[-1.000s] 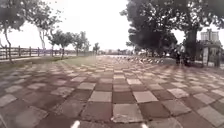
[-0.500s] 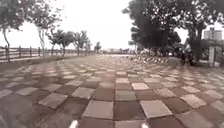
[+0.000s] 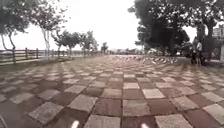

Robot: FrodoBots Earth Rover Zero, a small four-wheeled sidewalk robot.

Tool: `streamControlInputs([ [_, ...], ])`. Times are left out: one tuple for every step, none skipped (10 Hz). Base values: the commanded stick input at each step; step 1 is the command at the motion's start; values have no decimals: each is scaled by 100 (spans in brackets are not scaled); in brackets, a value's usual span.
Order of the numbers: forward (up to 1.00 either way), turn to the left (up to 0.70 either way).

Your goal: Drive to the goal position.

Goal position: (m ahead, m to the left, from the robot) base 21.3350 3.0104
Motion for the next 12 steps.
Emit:
streamControlInputs([
  [70,0],
  [70,0],
  [70,0],
  [70,0],
  [70,0],
  [70,0],
  [70,0],
  [70,0],
  [70,0],
  [70,0],
  [70,0],
  [70,0],
])
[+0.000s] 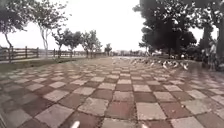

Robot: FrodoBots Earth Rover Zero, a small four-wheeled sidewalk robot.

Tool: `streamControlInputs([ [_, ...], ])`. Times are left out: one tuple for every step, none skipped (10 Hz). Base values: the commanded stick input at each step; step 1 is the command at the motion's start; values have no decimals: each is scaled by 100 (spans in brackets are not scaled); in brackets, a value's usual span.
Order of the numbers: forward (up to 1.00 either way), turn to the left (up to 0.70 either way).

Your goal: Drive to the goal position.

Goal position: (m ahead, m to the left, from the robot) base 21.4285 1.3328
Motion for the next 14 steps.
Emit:
streamControlInputs([
  [70,0],
  [70,0],
  [70,0],
  [70,0],
  [70,0],
  [70,0],
  [70,0],
  [70,0],
  [70,0],
  [70,0],
  [70,0],
  [70,0],
  [70,0],
  [70,0],
])
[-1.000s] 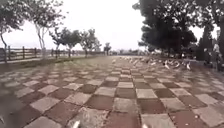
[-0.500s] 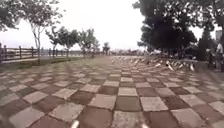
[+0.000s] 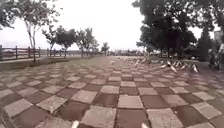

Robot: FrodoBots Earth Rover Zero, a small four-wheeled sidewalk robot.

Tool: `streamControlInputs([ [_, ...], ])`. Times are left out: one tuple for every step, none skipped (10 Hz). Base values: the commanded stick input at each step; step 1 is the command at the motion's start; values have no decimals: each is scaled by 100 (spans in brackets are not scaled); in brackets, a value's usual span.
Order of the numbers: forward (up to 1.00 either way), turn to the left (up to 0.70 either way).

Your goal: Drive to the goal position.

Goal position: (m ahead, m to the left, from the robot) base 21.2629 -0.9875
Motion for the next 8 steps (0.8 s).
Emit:
streamControlInputs([
  [70,0],
  [70,0],
  [70,0],
  [70,0],
  [70,0],
  [70,0],
  [70,0],
  [70,0],
])
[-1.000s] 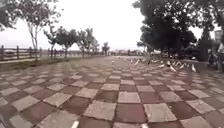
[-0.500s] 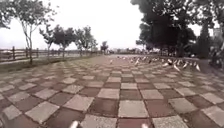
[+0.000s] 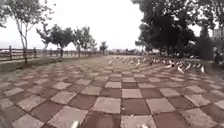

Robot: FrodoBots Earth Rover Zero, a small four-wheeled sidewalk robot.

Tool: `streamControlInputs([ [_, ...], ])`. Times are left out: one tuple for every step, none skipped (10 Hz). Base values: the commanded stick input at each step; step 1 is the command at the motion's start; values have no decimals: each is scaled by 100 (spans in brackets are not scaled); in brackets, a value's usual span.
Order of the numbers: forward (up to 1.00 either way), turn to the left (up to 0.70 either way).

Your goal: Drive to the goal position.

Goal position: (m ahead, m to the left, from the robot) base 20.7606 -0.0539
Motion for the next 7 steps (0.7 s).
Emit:
streamControlInputs([
  [70,0],
  [70,0],
  [70,0],
  [70,0],
  [70,0],
  [70,0],
  [70,0],
])
